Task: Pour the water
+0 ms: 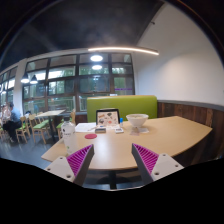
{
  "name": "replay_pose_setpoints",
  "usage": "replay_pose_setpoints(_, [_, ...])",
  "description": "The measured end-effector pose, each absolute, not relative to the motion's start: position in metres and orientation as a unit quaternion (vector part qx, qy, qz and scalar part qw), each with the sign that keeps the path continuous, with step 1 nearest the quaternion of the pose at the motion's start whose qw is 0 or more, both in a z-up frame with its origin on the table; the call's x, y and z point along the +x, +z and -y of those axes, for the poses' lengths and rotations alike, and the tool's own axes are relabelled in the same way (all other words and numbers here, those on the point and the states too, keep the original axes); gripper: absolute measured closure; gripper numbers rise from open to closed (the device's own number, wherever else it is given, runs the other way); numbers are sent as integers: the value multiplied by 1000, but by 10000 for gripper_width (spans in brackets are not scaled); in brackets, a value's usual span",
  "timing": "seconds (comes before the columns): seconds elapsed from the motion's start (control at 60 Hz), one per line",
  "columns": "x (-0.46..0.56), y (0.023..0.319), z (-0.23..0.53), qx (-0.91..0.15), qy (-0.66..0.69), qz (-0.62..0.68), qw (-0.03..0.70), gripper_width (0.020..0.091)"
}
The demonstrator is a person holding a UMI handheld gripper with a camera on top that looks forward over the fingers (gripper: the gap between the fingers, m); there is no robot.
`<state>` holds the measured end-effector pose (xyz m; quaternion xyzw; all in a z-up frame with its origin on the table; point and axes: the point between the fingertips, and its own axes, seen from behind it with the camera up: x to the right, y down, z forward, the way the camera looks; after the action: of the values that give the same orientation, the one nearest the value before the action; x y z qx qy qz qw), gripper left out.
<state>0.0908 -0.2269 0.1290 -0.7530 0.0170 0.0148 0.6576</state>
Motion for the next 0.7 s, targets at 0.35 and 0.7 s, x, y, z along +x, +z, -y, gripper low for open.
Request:
replay_pose_setpoints(0.35, [43,125,216,-760,13,47,648,275])
replay_pose_setpoints(0.7, [-81,99,113,-742,58,114,658,274])
